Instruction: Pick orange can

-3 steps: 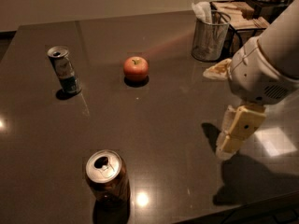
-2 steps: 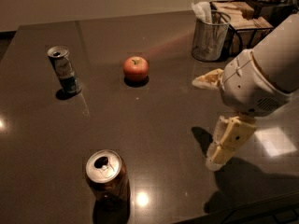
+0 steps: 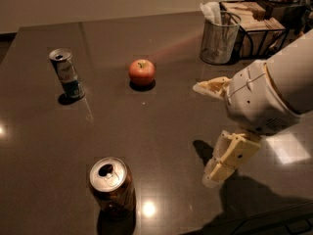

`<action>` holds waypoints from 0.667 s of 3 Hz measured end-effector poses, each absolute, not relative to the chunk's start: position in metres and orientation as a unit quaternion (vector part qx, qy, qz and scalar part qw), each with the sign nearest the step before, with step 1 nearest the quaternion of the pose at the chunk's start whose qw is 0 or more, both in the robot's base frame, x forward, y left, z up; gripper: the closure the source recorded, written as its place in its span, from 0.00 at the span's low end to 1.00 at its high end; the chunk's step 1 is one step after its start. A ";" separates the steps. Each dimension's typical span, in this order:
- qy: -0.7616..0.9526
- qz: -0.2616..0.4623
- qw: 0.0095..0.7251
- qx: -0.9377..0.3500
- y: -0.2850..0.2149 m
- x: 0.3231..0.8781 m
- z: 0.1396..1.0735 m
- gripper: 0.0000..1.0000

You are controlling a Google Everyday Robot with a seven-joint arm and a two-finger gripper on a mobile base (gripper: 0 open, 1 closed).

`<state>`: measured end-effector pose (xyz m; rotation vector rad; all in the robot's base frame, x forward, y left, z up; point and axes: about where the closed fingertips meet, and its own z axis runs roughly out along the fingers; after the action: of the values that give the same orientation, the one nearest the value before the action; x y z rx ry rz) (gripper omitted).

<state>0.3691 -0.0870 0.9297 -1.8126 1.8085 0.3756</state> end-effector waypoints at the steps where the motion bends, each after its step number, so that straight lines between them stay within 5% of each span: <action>1: 0.672 0.135 0.277 -0.673 -0.086 0.370 0.931 0.00; 2: 0.659 0.161 0.282 -0.678 -0.072 0.363 0.932 0.00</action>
Offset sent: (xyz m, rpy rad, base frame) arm -0.0187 0.0361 0.0029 0.1155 0.0477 0.0881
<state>0.3628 -0.0719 0.9319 -1.8159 1.7661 0.4313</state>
